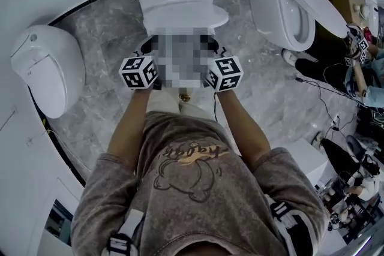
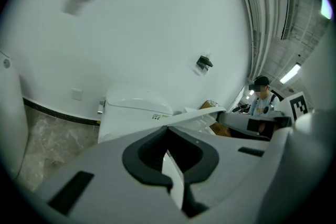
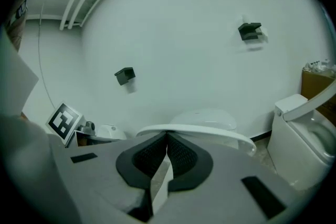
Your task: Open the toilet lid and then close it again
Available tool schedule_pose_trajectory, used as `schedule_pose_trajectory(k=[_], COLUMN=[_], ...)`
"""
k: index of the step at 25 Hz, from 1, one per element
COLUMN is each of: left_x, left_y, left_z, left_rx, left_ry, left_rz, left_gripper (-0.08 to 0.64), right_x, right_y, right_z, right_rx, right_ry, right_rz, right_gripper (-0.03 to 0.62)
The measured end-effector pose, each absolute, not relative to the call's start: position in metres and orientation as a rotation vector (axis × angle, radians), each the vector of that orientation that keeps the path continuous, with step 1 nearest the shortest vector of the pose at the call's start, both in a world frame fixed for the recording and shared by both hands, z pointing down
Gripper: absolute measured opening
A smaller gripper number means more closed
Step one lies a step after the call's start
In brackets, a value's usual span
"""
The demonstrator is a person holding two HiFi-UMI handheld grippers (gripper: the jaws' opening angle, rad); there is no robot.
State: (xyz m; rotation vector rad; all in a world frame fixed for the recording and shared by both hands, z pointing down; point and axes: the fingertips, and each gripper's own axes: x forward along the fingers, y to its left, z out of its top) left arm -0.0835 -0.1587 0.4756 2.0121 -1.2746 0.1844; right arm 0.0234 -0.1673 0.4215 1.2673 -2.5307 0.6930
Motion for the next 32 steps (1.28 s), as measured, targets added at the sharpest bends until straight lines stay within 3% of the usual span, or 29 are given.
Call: schedule_pose_trajectory(k=[18, 32], left_x=[-0.105, -0.110], left_y=[-0.323, -0.340], left_z=[0.448, 0.429], left_rx=[2.095, 2.128], left_ry=[-1.183, -1.214], left_rz=[0.231, 0.255], left_gripper=[0.009, 0.009], right_x=[-0.010, 0.007], right_y=[-0.350, -0.348], right_z=[0.396, 0.397], right_rx=[1.325, 1.323], right_ry=[-2.502, -2.494], right_rz=[0.672, 0.701], right_gripper=[0.028, 0.028])
